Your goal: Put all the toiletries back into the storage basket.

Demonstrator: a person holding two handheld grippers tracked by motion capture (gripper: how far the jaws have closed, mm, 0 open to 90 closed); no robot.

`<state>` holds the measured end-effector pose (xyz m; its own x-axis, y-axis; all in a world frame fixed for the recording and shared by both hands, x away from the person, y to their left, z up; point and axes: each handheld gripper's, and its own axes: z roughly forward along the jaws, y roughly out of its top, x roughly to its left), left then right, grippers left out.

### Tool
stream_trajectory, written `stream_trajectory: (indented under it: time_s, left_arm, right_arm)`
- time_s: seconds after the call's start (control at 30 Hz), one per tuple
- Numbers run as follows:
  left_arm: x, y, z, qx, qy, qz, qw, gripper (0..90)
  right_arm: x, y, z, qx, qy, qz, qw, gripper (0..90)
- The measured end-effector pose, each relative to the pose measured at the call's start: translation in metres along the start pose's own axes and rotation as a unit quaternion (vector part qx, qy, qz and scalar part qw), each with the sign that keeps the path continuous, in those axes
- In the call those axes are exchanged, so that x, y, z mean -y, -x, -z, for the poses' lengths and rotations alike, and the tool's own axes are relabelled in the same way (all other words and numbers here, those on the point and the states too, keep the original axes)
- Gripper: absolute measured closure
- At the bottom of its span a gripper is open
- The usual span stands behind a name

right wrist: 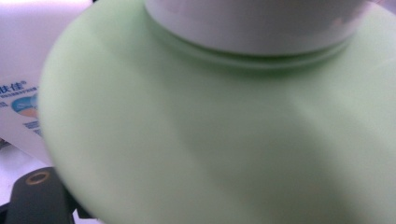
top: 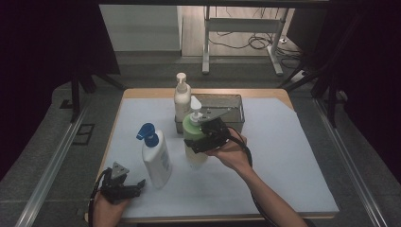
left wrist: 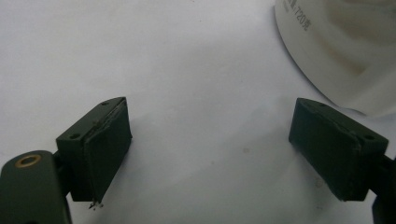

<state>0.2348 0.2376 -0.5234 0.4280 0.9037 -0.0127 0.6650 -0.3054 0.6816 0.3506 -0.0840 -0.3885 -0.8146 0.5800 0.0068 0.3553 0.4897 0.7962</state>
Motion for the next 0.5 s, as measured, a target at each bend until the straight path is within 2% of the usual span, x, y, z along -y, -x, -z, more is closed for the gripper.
stream_trajectory:
  time_s: [0.5]
  left_arm:
    - [0.000, 0.000, 0.000, 0.000, 0.000, 0.000, 1.0000, 12.9]
  right_arm:
    - [-0.014, 0.016, 0.025, 0.016, 0.012, -0.015, 0.9997, 12.1]
